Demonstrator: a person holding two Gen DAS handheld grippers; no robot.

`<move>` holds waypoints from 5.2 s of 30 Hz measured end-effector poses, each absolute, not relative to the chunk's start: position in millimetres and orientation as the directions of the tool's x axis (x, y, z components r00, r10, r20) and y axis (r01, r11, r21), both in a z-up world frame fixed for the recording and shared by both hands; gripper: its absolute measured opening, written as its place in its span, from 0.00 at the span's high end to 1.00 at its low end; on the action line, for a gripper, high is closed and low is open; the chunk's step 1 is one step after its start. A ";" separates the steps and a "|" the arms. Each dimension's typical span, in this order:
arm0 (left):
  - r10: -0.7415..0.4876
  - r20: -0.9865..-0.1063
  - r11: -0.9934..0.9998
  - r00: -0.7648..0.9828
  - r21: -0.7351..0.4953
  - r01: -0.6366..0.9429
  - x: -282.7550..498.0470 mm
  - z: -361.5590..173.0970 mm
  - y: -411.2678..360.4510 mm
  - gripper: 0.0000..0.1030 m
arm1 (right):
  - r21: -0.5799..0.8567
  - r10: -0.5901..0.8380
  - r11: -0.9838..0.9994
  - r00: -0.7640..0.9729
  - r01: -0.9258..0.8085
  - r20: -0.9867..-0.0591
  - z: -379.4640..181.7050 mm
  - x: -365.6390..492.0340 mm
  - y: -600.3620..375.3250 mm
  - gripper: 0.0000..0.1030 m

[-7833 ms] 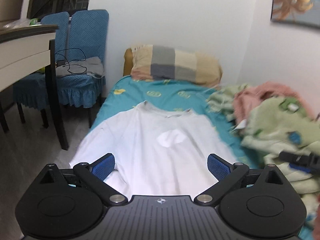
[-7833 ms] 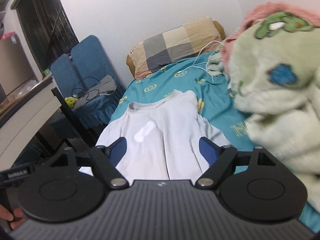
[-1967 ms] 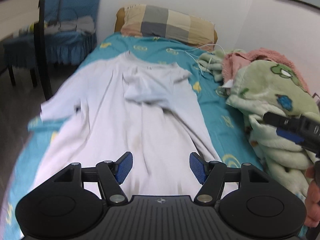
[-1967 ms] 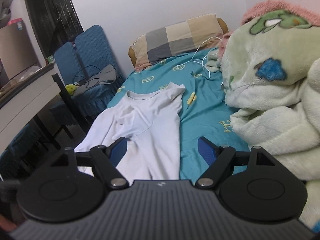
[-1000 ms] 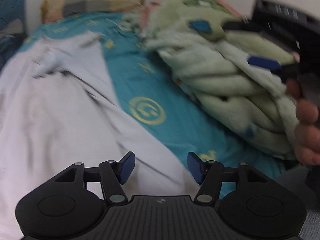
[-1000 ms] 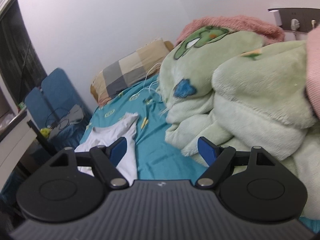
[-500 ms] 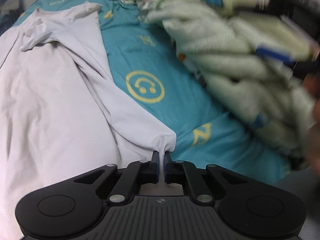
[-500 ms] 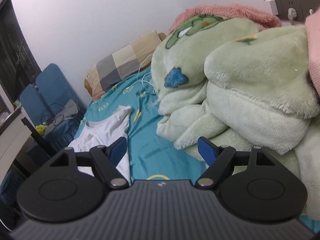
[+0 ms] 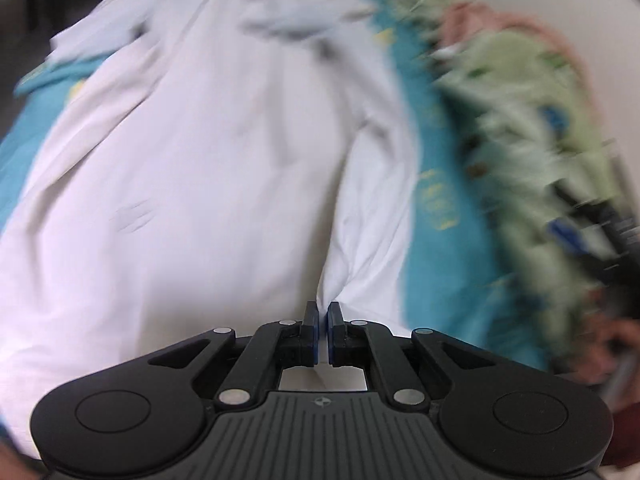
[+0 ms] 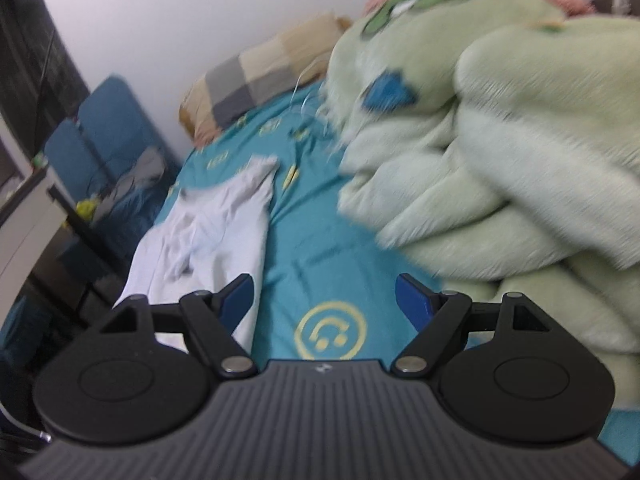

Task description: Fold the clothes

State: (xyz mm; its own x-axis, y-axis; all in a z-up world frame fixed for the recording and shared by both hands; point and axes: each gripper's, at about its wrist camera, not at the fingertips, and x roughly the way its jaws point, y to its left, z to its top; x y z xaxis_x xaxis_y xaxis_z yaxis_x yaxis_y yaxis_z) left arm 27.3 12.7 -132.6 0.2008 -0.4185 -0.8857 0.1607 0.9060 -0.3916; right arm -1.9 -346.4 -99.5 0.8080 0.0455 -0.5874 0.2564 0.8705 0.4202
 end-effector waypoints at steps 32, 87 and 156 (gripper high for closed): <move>-0.619 -0.774 0.759 0.132 -0.545 0.357 -13.9 -126.0 -18.7 0.97 | 0.514 0.300 0.845 0.664 0.148 -0.685 -136.5 30.2 -289.5 0.24; -0.556 -0.823 0.499 0.119 -0.215 0.840 -62.0 -138.2 -114.5 0.95 | 0.603 0.323 0.783 0.730 0.152 -0.603 -174.1 186.3 -311.4 0.97; -0.099 -0.621 0.993 0.777 -0.117 0.034 102.0 -17.3 84.2 0.00 | 0.299 0.130 0.954 0.871 0.020 -0.474 -66.7 -1.6 -227.7 0.18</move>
State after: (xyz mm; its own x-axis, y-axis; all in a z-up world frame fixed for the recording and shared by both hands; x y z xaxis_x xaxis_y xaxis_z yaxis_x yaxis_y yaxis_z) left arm 102.0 84.2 -17.3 0.7773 -0.0993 -0.6212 0.0336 0.9926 -0.1165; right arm -1.6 -227.7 -66.7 0.8709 0.1302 -0.4738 0.0200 0.9540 0.2990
